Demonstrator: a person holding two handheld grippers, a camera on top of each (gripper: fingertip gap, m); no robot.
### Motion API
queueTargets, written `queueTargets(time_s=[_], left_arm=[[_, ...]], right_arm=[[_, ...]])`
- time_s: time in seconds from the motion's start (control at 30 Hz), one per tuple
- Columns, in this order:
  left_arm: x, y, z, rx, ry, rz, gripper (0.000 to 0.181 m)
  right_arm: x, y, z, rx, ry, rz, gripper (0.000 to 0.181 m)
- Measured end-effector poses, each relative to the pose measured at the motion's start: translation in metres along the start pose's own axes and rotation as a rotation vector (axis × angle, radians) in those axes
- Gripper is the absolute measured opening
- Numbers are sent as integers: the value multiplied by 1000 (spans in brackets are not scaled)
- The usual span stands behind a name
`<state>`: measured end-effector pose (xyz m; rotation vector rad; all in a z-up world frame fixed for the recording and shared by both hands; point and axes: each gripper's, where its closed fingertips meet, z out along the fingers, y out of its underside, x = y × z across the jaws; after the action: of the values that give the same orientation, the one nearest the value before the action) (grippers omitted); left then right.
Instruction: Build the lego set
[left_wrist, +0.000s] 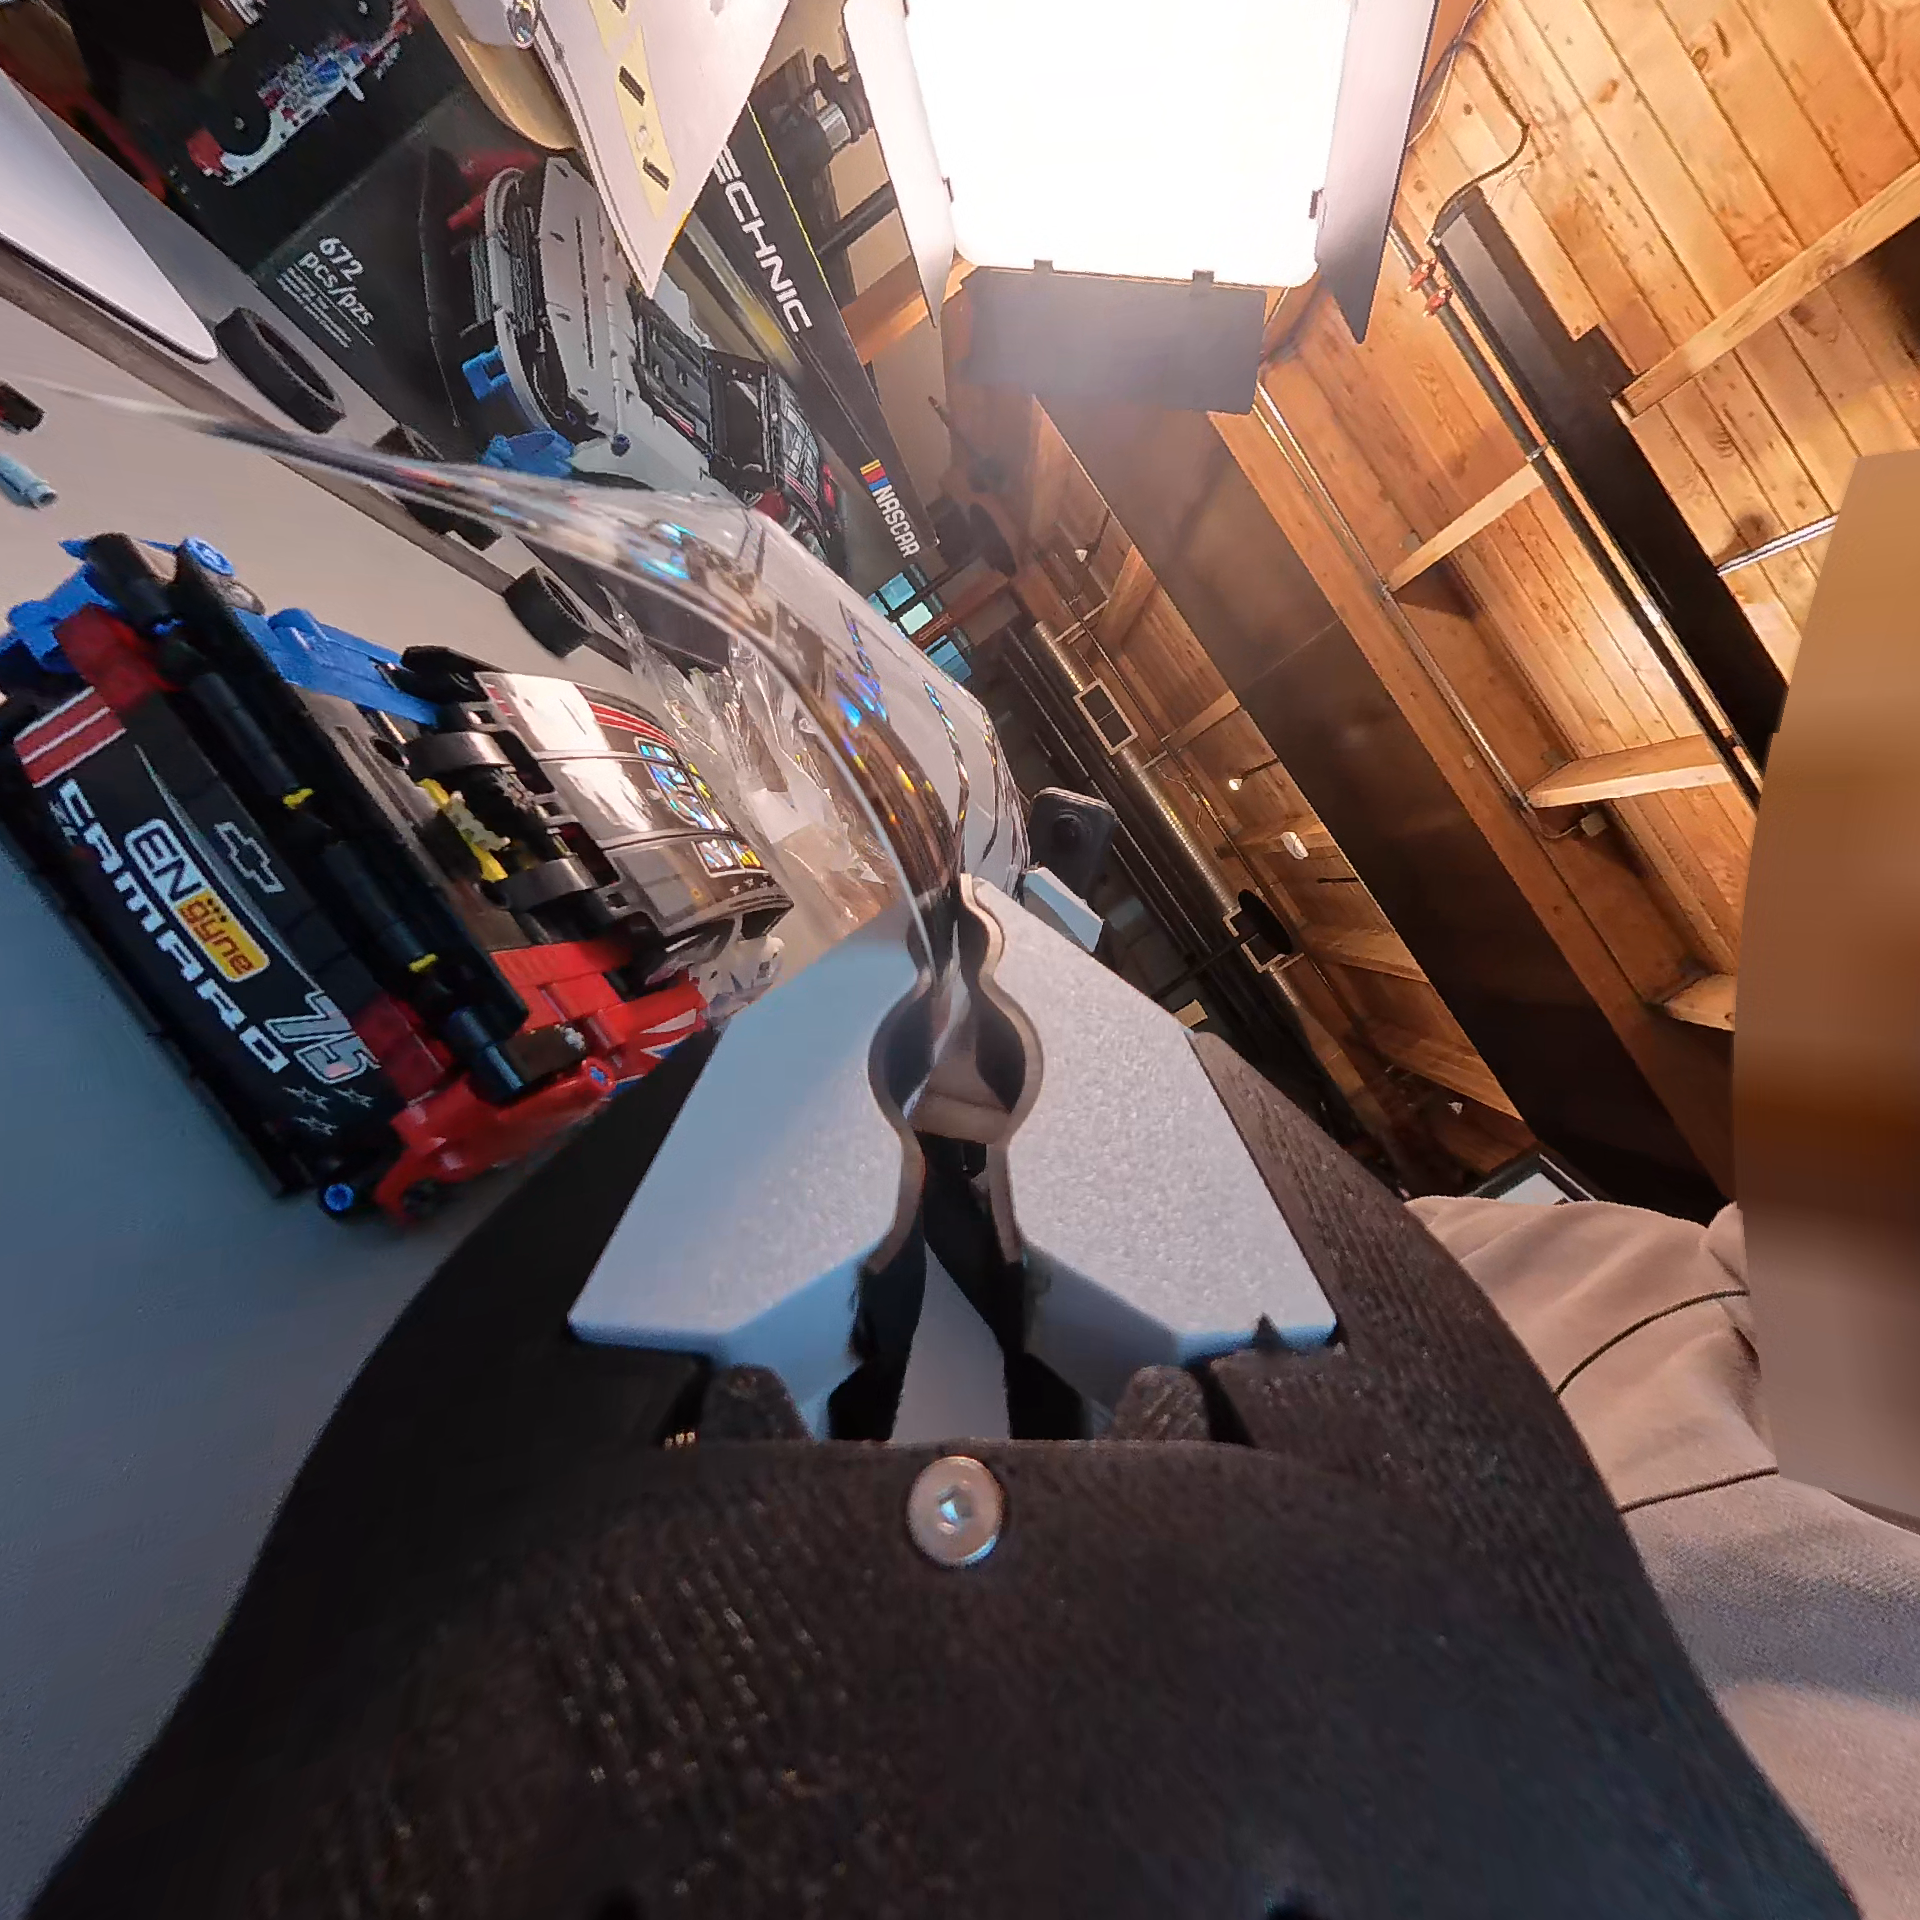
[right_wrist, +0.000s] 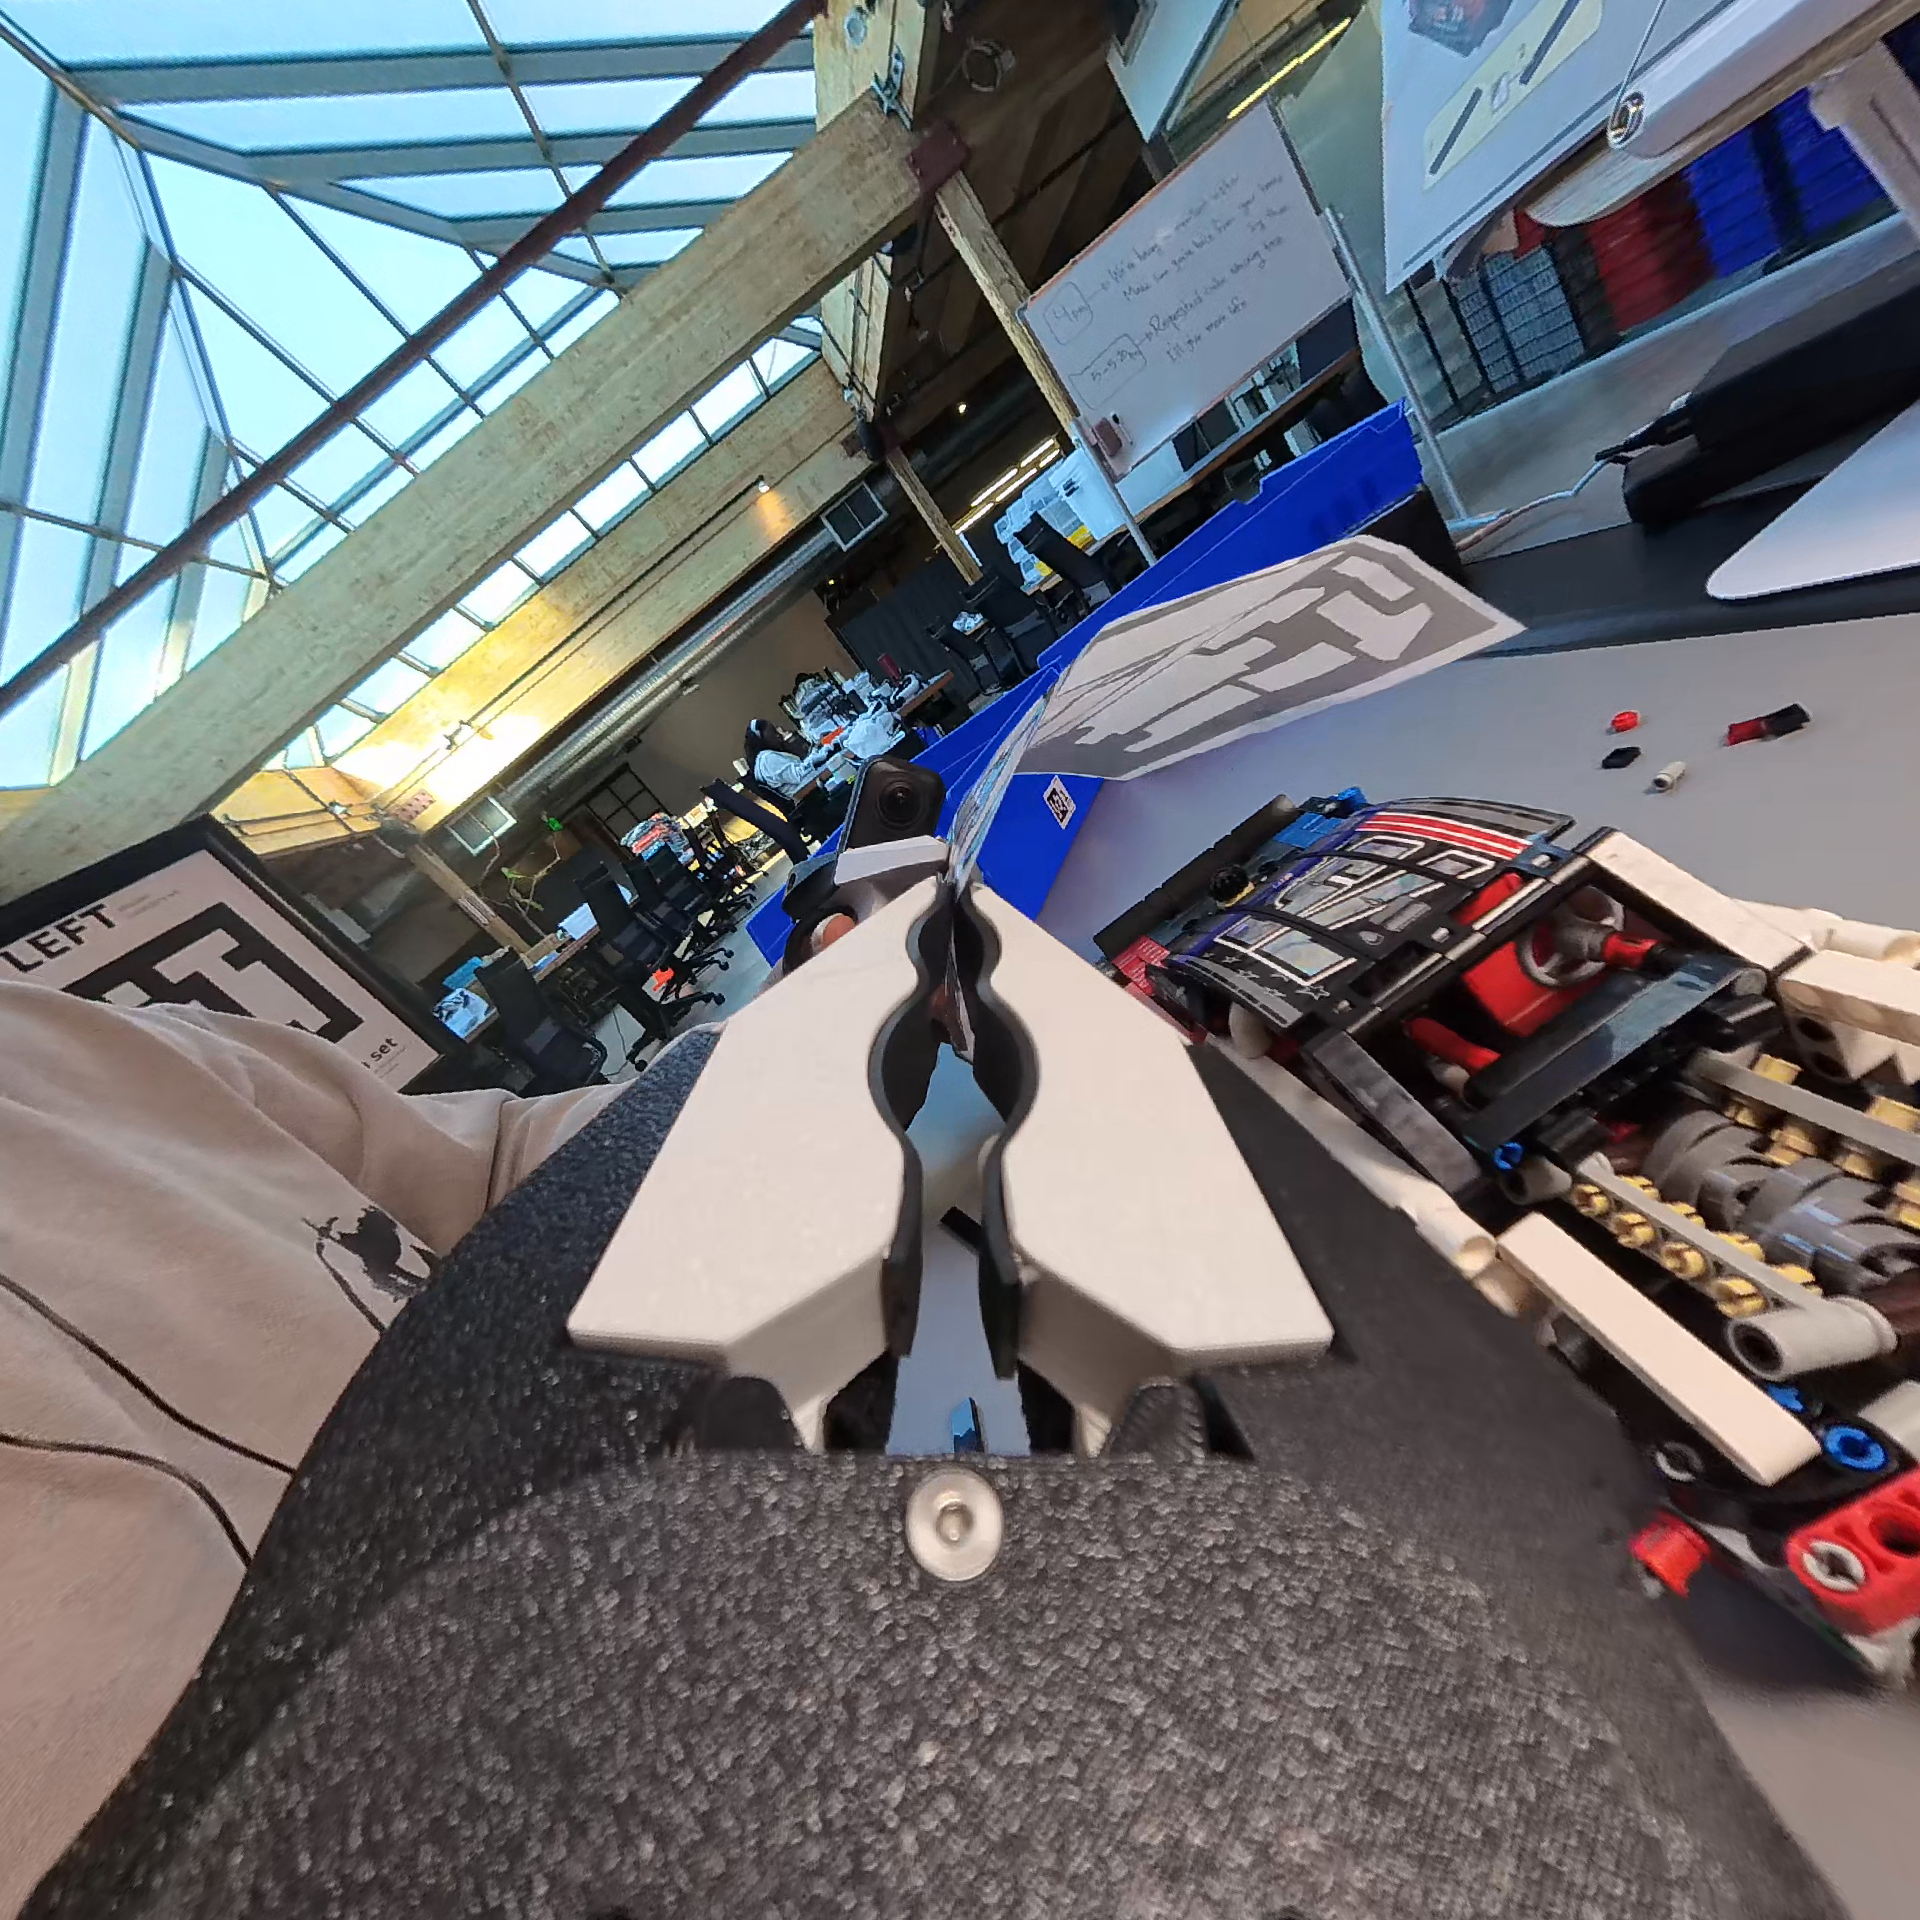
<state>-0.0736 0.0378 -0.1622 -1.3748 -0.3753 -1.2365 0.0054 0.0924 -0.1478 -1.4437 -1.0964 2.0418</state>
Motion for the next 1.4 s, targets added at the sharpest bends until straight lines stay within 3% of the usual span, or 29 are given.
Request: queueTargets(time_s=[0.2,0.5,0.8,0.93,1.1,1.2,1.33,1.4], left_arm=[[3,-17,-10,62,5,57,4],[23,-48,-36,181,0,270,0],[35,-39,-32,126,24,361,0],[44,-37,-31,119,71,371,0],[55,-30,-29,87,136,359,0],[60,-19,-25,39,186,332,0],[61,7,-13,-61,220,299,0],[60,20,-7,-110,215,307,0]], right_arm=[[0,5,-1,-26,-19,98,0],[-8,63,-7,-342,-36,-9,0],[-25,93,-13,-476,-88,-41,0],[-27,91,-13,-466,-103,-94,1],[-36,78,-11,-389,-136,-195,29],[-43,60,-9,-303,-161,-240,36],[-51,30,-3,-212,-165,-266,38],[-54,22,-2,-208,-155,-296,29]])
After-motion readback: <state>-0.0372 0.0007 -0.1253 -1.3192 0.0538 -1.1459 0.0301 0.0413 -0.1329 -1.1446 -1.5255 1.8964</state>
